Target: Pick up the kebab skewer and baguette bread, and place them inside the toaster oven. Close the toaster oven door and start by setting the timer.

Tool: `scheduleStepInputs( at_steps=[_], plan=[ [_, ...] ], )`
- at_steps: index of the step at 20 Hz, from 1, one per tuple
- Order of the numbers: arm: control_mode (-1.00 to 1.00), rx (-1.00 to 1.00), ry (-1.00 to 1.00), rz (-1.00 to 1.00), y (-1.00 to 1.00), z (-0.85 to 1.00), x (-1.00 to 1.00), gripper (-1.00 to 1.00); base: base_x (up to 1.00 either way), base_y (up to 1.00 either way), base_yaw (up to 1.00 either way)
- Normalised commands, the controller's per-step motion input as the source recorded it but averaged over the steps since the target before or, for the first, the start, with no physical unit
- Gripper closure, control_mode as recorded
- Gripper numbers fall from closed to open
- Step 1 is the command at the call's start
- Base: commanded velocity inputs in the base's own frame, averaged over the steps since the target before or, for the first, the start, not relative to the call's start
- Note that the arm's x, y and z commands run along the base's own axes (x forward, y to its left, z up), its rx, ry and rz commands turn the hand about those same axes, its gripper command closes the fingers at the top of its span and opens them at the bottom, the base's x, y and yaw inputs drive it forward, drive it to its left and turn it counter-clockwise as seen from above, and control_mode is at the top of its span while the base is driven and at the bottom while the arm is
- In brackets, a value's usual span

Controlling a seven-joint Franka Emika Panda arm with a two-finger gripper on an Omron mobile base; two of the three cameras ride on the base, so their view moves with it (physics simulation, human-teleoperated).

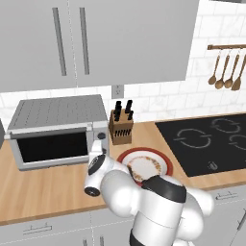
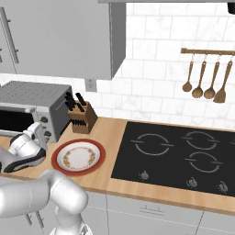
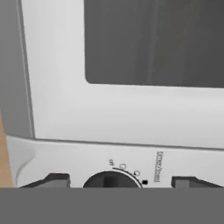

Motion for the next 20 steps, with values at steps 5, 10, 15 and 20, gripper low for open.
scheduleStepInputs(
  at_steps=[5,10,15,20],
  plan=[
    [-1.00,0.05,-0.05,0.00,0.00,-0.14,0.06,1.00,0.00,0.00,0.00],
    [-1.00,0.05,-0.04,-0.04,0.00,0.00,0.00,1.00,0.00,0.00,0.00],
    [-1.00,0.08,-0.04,-0.09,0.00,0.00,0.00,1.00,0.00,0.00,0.00],
    [-1.00,0.11,-0.04,-0.10,0.00,0.00,0.00,1.00,0.00,0.00,0.00]
  ],
)
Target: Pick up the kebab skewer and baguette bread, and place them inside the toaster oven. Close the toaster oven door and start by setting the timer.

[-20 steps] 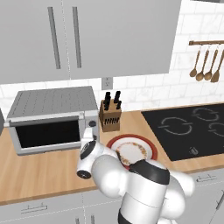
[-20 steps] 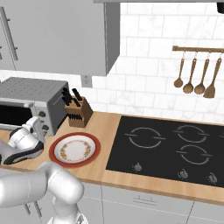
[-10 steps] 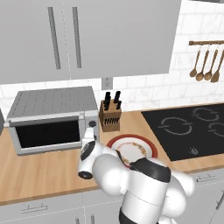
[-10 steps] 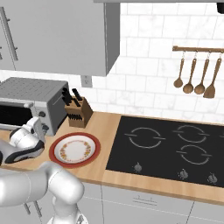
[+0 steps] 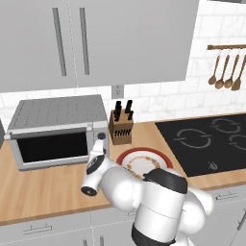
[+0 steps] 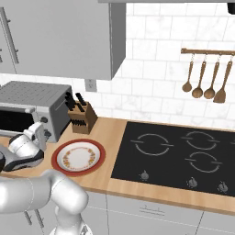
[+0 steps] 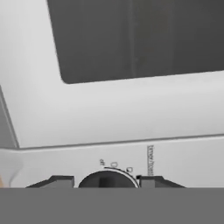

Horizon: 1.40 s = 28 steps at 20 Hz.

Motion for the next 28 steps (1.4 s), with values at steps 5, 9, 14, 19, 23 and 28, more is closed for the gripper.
scheduleStepInputs(
  at_steps=[5,9,14,19,23,28],
  plan=[
    [-1.00,0.21,-0.03,-0.15,0.00,0.00,0.00,1.00,0.00,0.00,0.00],
    [-1.00,0.28,-0.05,-0.14,0.00,0.00,0.00,1.00,0.00,0.00,0.00],
    [-1.00,0.34,-0.07,-0.10,0.00,-0.09,0.00,1.00,0.00,0.00,0.00],
    [-1.00,0.36,-0.09,-0.09,0.00,-0.19,0.00,1.00,0.00,0.00,0.00],
    [-1.00,0.40,-0.10,-0.10,0.00,-0.15,0.00,1.00,0.00,0.00,0.00],
    [-1.00,0.40,-0.06,-0.13,0.00,-0.07,0.01,1.00,0.00,0.00,0.00]
  ],
)
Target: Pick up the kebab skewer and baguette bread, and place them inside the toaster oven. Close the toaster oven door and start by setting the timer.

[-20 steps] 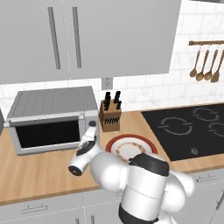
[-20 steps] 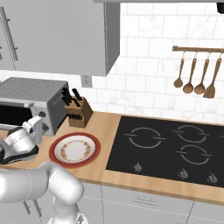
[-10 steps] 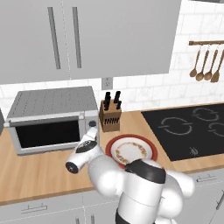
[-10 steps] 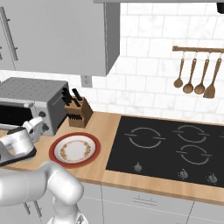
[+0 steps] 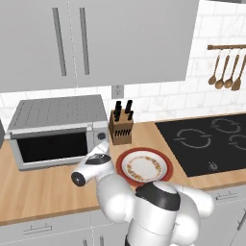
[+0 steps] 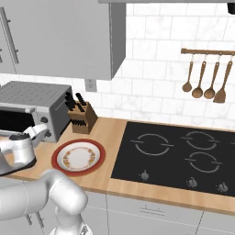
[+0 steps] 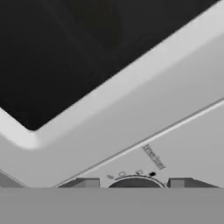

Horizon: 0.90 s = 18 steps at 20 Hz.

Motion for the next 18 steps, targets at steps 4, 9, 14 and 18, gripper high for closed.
scheduleStepInputs(
  at_steps=[4,9,14,18],
  plan=[
    [-1.00,0.39,-0.04,-0.15,-0.09,-0.16,0.00,1.00,0.00,0.00,0.00],
    [-1.00,0.41,-0.05,-0.17,-0.06,-0.19,0.00,1.00,0.00,0.00,0.00],
    [-1.00,0.42,-0.03,-0.18,-0.06,-0.25,0.00,1.00,0.00,0.00,0.00],
    [-1.00,0.40,-0.01,-0.20,-0.24,-0.26,0.00,1.00,0.00,0.00,0.00]
  ],
)
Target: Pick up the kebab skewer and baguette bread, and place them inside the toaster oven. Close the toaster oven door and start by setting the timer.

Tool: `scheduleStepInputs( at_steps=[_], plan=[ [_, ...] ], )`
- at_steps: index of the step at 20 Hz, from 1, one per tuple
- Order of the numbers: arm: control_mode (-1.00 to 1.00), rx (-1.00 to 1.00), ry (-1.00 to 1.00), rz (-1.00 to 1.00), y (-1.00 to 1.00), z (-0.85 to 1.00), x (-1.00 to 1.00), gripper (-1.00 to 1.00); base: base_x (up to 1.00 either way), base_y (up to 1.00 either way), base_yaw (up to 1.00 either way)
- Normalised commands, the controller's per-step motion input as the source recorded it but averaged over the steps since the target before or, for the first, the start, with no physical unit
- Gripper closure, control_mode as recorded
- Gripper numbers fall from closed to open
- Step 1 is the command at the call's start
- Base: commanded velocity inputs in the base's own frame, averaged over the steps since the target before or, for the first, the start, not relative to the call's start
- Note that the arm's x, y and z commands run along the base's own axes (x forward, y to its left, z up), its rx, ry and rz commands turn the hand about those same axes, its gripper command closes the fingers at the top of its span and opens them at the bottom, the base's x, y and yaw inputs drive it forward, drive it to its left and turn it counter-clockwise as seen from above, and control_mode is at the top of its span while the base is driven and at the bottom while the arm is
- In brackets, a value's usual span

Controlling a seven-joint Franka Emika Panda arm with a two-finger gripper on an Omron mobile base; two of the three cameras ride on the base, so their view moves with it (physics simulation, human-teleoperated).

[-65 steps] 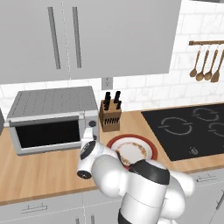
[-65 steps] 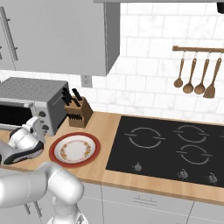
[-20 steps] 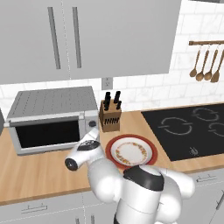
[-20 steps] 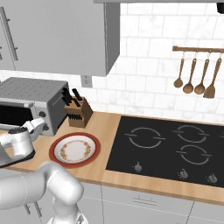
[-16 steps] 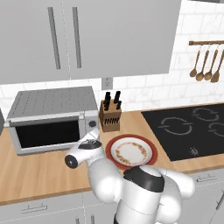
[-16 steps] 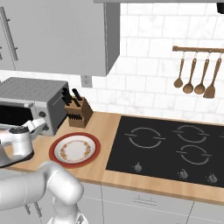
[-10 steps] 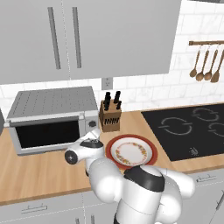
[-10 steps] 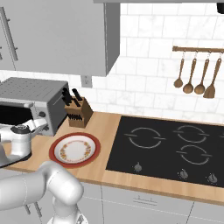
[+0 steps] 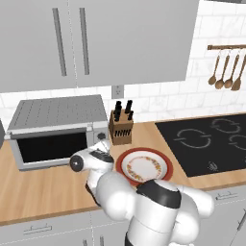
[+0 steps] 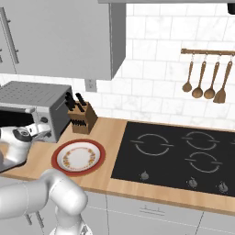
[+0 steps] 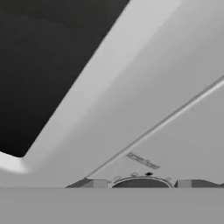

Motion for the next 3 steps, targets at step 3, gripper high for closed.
scheduleStepInputs(
  at_steps=[3],
  plan=[
    [-1.00,0.39,-0.03,-0.20,-0.23,-0.32,0.00,1.00,0.00,0.00,0.00]
  ],
)
